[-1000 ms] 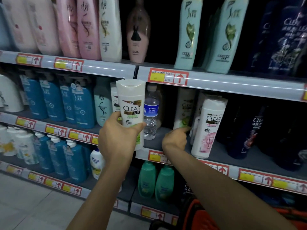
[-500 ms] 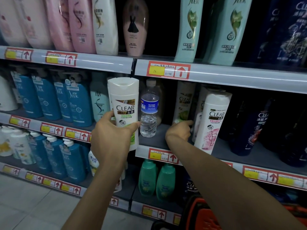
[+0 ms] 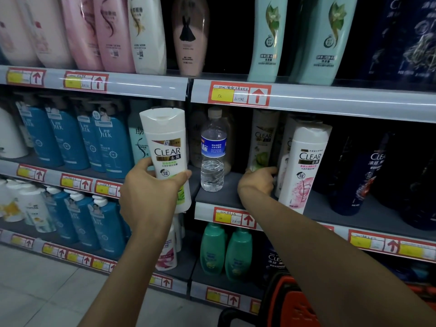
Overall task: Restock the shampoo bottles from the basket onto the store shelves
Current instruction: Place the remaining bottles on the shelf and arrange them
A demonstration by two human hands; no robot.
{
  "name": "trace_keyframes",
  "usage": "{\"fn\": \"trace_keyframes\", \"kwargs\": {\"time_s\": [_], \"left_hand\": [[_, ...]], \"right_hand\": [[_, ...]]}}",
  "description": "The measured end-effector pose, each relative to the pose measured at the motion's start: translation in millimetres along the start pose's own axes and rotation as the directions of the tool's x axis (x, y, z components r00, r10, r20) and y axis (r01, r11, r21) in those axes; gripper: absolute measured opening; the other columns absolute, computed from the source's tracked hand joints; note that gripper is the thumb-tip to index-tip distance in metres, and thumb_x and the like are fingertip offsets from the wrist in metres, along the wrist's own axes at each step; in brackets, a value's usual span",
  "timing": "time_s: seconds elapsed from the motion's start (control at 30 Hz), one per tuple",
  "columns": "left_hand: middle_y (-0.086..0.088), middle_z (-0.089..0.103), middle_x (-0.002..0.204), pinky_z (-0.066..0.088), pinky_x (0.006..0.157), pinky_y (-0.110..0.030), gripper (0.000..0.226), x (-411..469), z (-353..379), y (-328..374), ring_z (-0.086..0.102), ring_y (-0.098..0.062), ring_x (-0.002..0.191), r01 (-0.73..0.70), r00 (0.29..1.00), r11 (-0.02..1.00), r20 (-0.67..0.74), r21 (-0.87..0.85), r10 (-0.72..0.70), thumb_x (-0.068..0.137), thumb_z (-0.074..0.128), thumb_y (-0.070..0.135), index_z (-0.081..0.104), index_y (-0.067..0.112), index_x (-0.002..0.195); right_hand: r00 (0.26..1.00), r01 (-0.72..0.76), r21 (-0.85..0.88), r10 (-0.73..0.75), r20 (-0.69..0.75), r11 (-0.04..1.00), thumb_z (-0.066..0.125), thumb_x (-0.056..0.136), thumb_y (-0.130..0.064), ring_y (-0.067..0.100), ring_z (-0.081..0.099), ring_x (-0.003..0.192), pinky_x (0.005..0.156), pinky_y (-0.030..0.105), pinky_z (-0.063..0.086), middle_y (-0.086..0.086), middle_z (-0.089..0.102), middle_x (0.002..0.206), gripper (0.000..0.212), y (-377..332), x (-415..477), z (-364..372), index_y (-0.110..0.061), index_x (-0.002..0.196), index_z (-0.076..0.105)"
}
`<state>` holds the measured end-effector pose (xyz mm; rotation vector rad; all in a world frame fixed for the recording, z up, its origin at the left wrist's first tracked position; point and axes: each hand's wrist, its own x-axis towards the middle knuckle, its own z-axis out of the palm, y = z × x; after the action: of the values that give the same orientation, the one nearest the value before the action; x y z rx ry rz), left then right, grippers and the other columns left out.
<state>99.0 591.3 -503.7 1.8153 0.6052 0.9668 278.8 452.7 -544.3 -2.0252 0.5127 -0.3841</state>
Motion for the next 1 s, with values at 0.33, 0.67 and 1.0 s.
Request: {"fn": "trace_keyframes", "kwargs": {"time_s": [0.33,0.67,1.0], "left_hand": [[0.011,0.074,0.093,0.060,0.077,-0.049,0.042,2.4,-14.9,-7.9,0.072,-0.020,0.086,0.019,1.000,1.000,-0.016,-0.002,-0.019,0.067,0.091,0.048,0.068,0.031,0.098],[0.010,0.075,0.096,0.061,0.083,-0.051,0.038,13.4,-55.2,-33.0,0.073,-0.017,0.089,0.111,0.982,0.988,-0.138,-0.104,-0.125,0.066,0.093,0.040,0.071,0.036,0.096],[0.019,0.066,0.080,0.051,0.064,-0.030,0.037,25.4,-57.1,-35.8,0.066,-0.008,0.076,0.103,0.987,0.989,-0.111,-0.102,-0.115,0.068,0.093,0.039,0.069,0.031,0.096]], "right_hand": [[0.908,0.248,0.004,-0.233,0.347,0.969,0.067,0.088,-0.019,0.032,0.065,0.106,0.084,0.034,0.051,0.009,0.067,0.115,0.039,6.1,-72.2,-51.7,-0.017,0.122,0.049],[0.771,0.548,-0.001,-0.505,0.387,0.836,0.074,0.090,-0.034,0.030,0.059,0.117,0.086,0.039,0.051,0.009,0.056,0.128,0.050,-49.8,-146.1,21.5,-0.012,0.129,0.051],[0.856,0.438,0.021,-0.425,0.294,0.899,0.084,0.079,-0.043,0.031,0.063,0.111,0.079,0.038,0.051,0.010,0.060,0.122,0.060,-68.6,-134.7,76.2,-0.011,0.122,0.055]]}}
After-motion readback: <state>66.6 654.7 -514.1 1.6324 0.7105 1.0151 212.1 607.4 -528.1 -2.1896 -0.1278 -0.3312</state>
